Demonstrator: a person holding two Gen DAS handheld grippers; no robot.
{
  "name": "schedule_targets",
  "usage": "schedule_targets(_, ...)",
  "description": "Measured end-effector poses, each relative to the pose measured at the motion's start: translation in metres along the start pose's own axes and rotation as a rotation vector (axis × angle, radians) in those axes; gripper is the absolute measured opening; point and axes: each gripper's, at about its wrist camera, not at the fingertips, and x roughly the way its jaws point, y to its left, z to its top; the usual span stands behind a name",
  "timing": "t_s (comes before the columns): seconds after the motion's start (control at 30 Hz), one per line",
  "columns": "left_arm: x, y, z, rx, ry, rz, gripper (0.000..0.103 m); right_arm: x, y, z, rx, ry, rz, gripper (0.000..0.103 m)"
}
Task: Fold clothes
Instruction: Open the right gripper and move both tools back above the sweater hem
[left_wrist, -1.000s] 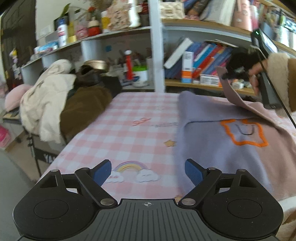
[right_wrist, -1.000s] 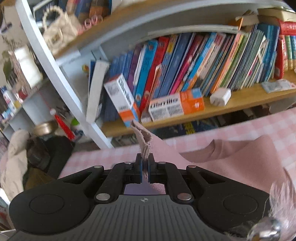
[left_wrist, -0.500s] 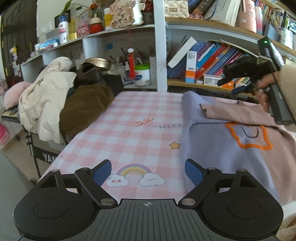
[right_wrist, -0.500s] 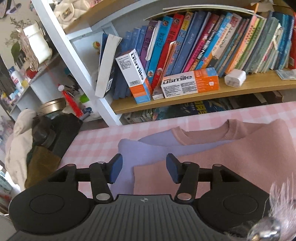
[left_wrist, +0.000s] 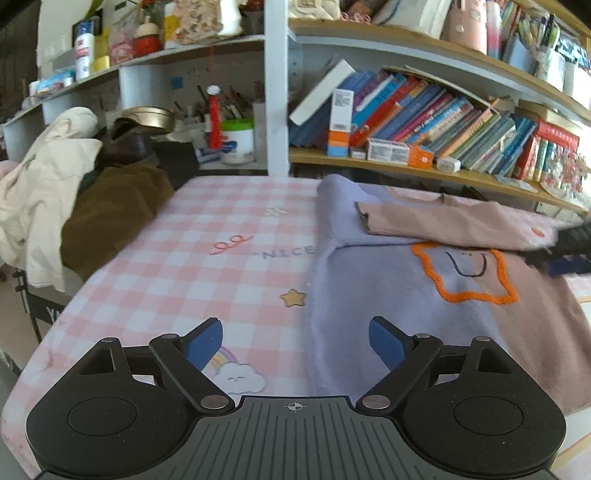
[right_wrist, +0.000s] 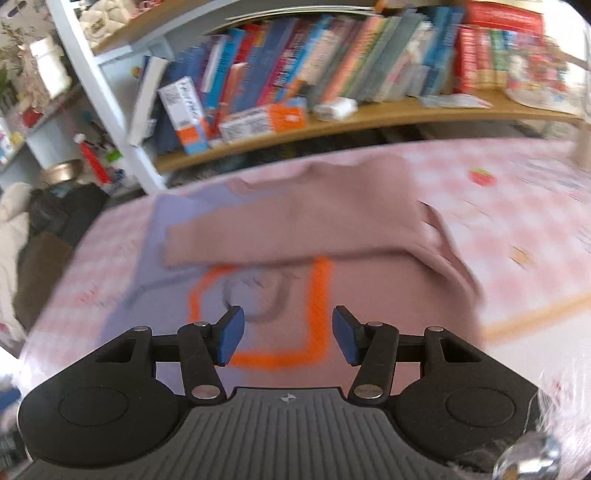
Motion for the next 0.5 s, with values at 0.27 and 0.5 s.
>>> schedule_targets(0.27, 0.002, -0.051, 0.002, 0.108, -0.006, -0.093, 0.089, -0.046, -0.025, -0.054, 0.0, 0.008, -0.106, 0.064)
schedule_targets(0.5, -0.009, -0.072, -0.01, 0.08, 0.043, -0.112, 0.089, -0.072, -0.048, -0.083, 0.011, 0.036, -0.124, 0.073)
